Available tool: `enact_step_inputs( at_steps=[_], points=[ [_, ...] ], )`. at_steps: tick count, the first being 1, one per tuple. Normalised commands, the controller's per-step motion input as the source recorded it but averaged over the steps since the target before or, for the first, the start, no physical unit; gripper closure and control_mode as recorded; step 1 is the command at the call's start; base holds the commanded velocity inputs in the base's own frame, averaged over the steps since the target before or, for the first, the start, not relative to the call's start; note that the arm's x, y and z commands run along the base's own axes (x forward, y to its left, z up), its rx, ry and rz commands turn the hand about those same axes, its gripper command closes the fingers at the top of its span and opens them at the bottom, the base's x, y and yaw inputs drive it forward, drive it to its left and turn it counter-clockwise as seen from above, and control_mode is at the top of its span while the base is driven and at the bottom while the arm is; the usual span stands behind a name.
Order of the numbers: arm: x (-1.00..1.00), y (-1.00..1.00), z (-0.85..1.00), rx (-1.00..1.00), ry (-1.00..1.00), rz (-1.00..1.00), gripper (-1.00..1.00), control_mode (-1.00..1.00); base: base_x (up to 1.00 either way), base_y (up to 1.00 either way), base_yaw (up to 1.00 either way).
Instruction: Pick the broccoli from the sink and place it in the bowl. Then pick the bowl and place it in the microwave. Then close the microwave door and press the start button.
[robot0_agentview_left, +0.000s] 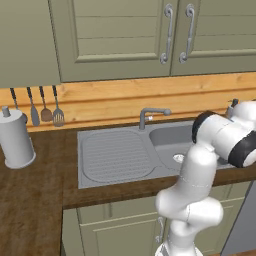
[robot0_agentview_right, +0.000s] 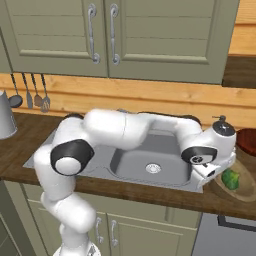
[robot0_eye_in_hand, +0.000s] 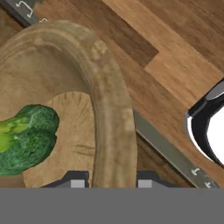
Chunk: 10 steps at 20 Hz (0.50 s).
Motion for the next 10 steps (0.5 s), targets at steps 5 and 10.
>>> enact_step_inputs(
  at_steps=[5, 10],
  points=[
    [-0.38, 0.75, 0.41, -0.2, -0.15, 0.19, 1.0, -1.0, 0.0, 0.0, 0.0],
    [-0.34, 0.77, 0.42, -0.33, -0.33, 0.19, 1.0, -1.0, 0.0, 0.0, 0.0]
  ],
)
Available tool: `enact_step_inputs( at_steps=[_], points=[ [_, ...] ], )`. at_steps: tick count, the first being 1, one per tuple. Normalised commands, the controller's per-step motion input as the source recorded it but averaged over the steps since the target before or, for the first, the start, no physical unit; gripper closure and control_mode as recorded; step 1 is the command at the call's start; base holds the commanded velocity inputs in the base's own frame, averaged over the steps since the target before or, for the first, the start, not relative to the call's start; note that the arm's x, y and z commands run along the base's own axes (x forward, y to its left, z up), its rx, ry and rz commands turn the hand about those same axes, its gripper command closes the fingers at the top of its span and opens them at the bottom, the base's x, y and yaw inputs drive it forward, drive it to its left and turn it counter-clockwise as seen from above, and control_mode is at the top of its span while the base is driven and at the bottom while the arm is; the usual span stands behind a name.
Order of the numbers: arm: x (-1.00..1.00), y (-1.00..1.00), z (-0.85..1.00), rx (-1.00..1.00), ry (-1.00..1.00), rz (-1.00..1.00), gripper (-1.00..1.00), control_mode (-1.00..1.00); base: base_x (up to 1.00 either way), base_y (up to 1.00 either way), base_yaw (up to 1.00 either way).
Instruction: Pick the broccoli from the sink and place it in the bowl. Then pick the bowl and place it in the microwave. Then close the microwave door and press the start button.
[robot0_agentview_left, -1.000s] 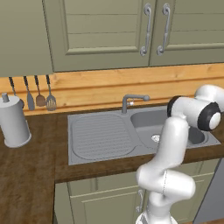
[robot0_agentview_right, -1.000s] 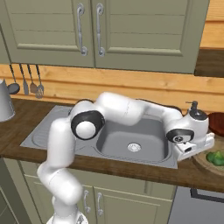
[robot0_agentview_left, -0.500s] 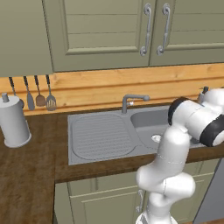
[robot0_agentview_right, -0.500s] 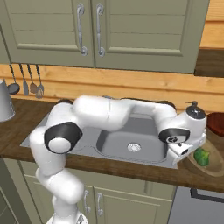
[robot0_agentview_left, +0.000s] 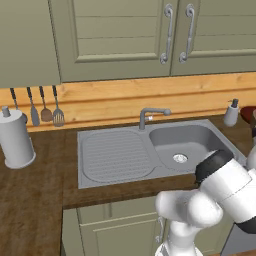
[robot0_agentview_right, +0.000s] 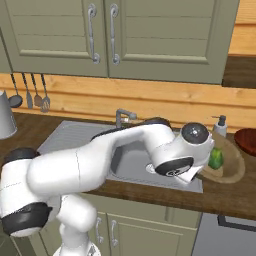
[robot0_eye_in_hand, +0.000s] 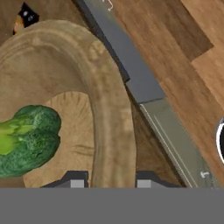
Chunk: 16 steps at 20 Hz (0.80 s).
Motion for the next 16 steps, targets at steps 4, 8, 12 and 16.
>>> enact_step_inputs(
  at_steps=[4, 8, 12, 16],
  points=[
    [-0.32, 0.68, 0.79, -0.27, -0.05, 0.21, 1.0, -1.0, 0.0, 0.0, 0.0],
    [-0.32, 0.69, 0.99, -0.23, 0.17, 0.18, 1.0, -1.0, 0.0, 0.0, 0.0],
    [-0.38, 0.62, 0.89, -0.15, 0.06, 0.23, 1.0, -1.0, 0.0, 0.0, 0.0],
    [-0.29, 0.48, 0.76, 0.0, 0.1, 0.19, 1.0, -1.0, 0.0, 0.0, 0.0]
  ],
)
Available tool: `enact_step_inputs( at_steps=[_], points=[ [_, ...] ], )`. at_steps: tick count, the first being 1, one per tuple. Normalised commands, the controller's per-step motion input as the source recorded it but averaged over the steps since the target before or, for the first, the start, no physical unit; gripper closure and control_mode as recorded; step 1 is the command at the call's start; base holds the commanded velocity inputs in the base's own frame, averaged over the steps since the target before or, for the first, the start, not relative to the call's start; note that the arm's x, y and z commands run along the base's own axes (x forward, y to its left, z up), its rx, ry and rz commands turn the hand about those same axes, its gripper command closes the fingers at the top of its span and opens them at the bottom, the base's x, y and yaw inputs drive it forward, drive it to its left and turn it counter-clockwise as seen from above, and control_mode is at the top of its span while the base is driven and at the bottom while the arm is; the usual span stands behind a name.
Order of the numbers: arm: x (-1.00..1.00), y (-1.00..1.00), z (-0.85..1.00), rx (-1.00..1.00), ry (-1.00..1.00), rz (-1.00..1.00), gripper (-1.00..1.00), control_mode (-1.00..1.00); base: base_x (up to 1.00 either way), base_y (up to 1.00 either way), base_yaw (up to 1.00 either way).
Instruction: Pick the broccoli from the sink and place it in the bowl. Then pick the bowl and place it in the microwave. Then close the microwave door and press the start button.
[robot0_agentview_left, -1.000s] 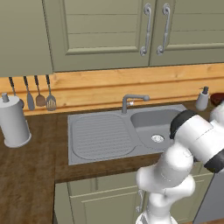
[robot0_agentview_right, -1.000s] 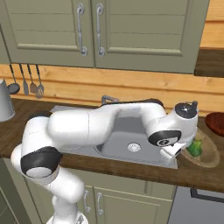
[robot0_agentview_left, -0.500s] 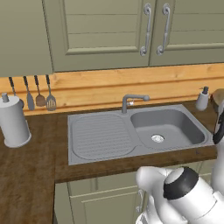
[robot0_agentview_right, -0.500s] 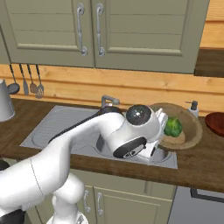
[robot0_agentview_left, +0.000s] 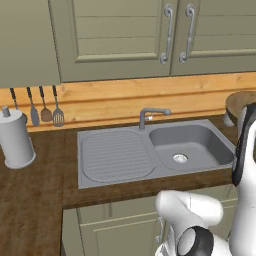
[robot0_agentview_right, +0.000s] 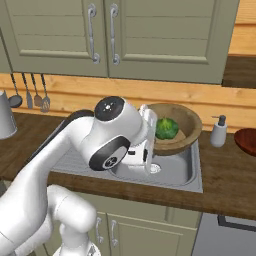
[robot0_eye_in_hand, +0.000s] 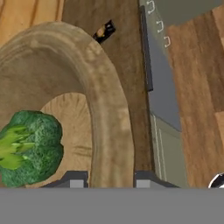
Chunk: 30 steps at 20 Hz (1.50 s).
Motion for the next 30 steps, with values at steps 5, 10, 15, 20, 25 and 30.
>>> enact_step_inputs(
  at_steps=[5, 10, 15, 20, 25, 30],
  points=[
    [-0.16, 0.78, 0.5, 0.04, 0.16, 0.16, 1.0, -1.0, 0.0, 0.0, 0.0],
    [-0.07, 0.91, 0.12, 0.05, 0.07, 0.16, 1.0, -1.0, 0.0, 0.0, 0.0],
    [-0.24, 0.8, 0.0, 0.01, -0.12, 0.1, 1.0, -1.0, 0.0, 0.0, 0.0],
    [-0.25, 0.44, 0.0, 0.0, -0.23, 0.01, 1.0, -1.0, 0.0, 0.0, 0.0],
    [-0.01, 0.52, 0.27, -0.02, 0.06, -0.04, 1.0, -1.0, 0.0, 0.0, 0.0],
    [-0.14, 0.24, 0.42, -0.01, 0.1, -0.01, 1.0, -1.0, 0.0, 0.0, 0.0]
  ],
)
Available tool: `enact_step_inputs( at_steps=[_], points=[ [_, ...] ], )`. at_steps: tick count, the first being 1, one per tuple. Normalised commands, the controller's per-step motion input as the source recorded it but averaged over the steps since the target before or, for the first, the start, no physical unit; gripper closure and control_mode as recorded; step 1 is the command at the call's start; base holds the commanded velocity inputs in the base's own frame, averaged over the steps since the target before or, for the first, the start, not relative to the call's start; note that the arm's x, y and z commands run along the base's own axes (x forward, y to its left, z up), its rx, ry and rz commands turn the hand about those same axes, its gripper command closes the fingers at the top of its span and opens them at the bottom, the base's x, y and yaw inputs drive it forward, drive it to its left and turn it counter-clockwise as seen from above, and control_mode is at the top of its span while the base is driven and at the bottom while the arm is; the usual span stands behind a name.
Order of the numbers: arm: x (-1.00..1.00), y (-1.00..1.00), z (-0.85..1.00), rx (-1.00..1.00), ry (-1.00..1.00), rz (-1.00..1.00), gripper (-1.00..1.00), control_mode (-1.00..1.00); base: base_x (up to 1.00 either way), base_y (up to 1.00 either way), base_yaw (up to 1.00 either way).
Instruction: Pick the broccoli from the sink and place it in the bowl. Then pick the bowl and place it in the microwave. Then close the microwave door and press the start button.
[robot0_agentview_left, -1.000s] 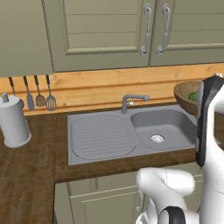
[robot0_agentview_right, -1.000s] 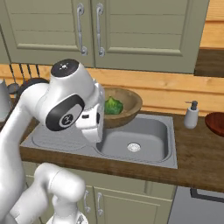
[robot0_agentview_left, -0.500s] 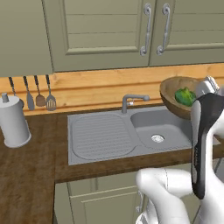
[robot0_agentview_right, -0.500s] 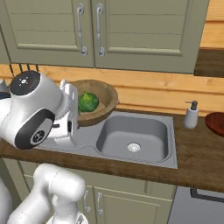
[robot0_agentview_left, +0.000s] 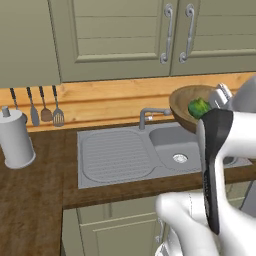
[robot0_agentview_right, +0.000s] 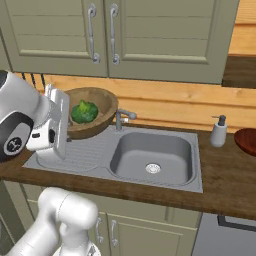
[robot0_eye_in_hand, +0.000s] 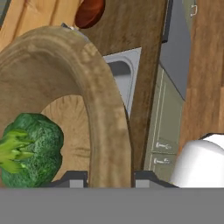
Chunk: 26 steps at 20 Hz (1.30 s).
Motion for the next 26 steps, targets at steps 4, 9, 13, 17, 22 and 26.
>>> enact_step_inputs(
  at_steps=[4, 9, 13, 17, 22, 26],
  points=[
    [-0.24, 0.14, 0.16, 0.01, 0.0, 0.0, 1.0, -1.0, 0.0, 0.0, 0.0],
    [-0.04, 0.0, 0.02, 0.01, 0.0, 0.0, 1.0, 1.0, -0.35, -0.04, 0.0],
    [0.0, 0.0, 0.0, 0.0, 0.0, 0.0, 1.0, 1.0, -0.47, -0.53, 0.0],
    [0.0, 0.0, 0.0, 0.0, 0.0, 0.0, 1.0, 1.0, -0.36, -0.92, -0.18],
    [0.0, 0.0, 0.0, 0.0, 0.0, 0.0, 1.0, 1.0, -0.1, -0.53, -0.71],
    [0.0, 0.0, 0.0, 0.0, 0.0, 0.0, 1.0, 1.0, 0.0, -0.01, -0.99]
  ],
)
